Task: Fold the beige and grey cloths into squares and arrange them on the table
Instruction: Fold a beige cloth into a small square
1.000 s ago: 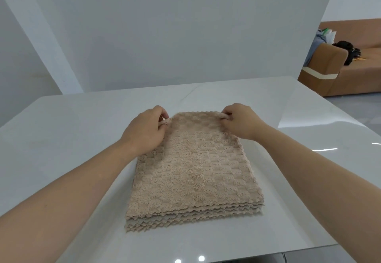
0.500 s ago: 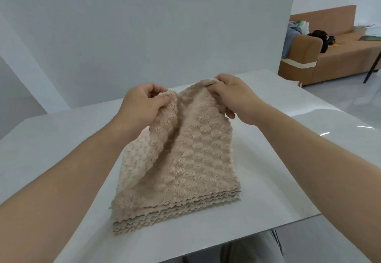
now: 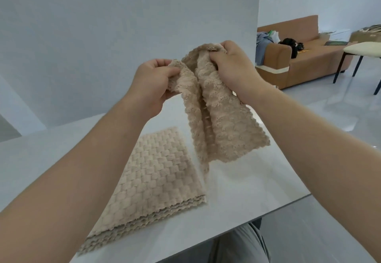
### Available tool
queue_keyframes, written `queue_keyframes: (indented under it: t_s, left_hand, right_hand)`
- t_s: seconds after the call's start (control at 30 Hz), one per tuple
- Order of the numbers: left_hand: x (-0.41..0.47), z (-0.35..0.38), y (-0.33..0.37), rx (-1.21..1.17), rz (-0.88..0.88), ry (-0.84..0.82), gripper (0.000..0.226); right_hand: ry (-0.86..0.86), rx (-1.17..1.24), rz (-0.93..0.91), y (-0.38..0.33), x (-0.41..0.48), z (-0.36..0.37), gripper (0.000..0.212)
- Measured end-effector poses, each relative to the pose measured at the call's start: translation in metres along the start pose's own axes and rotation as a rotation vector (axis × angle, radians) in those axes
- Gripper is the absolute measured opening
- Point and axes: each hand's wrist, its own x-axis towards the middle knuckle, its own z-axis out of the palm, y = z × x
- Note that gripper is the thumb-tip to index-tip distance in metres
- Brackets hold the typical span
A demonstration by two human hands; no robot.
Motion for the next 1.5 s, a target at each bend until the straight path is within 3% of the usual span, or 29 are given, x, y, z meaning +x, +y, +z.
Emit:
queue_keyframes:
  t_s: [0.17,0.33,0.43,0.53,0.7,0.87,0.93,1.03,1.2,1.43,1.5]
  left_hand:
    - [0.011,0.036,-0.016,-0.187,-0.09,-0.04,0.032]
    - [0.013,0.062,-0.024,-0.493,-0.23,-0.122,0.013]
    - [0.024,0.067,-0.034,-0.647,-0.289,-0.092,0.021]
    - [0.04,0.069,-0.056,-0.654,-0.358,-0.016,0.029]
    - [0.057,0.074,-0.105,-0.543,-0.506,0.102,0.021]
    - [0.076,0.073,-0.15,-0.242,-0.596,0.102,0.019]
    - [0.084,0.075,-0.164,-0.112,-0.596,0.157,0.014]
    - [0.1,0.079,-0.181,0.0,-0.509,0.236,0.005]
    - [0.113,0.073,-0.222,0.18,-0.279,0.202,0.019]
    - [0.107,0.069,-0.231,0.203,-0.211,0.228,0.014]
    - [0.105,0.071,-0.232,0.239,-0.165,0.231,0.013]
  right_hand:
    - [0.041,0.024,0.027,0.019,0.015,-0.034,0.006]
    - [0.089,0.053,0.012,0.033,0.034,-0.066,0.006]
    - [0.096,-0.003,-0.018,0.044,0.045,-0.078,0.005]
    - [0.063,-0.055,0.001,0.064,0.054,-0.08,0.01]
    - [-0.011,-0.138,0.129,0.123,0.069,-0.072,0.017]
    - [-0.098,-0.164,0.199,0.174,0.075,-0.066,0.009]
    - [-0.127,-0.266,0.182,0.191,0.079,-0.066,0.018]
    - [-0.155,-0.32,0.174,0.214,0.085,-0.066,0.031]
    - [-0.041,-0.295,0.235,0.25,0.093,-0.057,0.026]
    - [0.074,-0.31,0.293,0.256,0.085,-0.049,0.024]
    - [0.075,-0.325,0.292,0.255,0.081,-0.048,0.013]
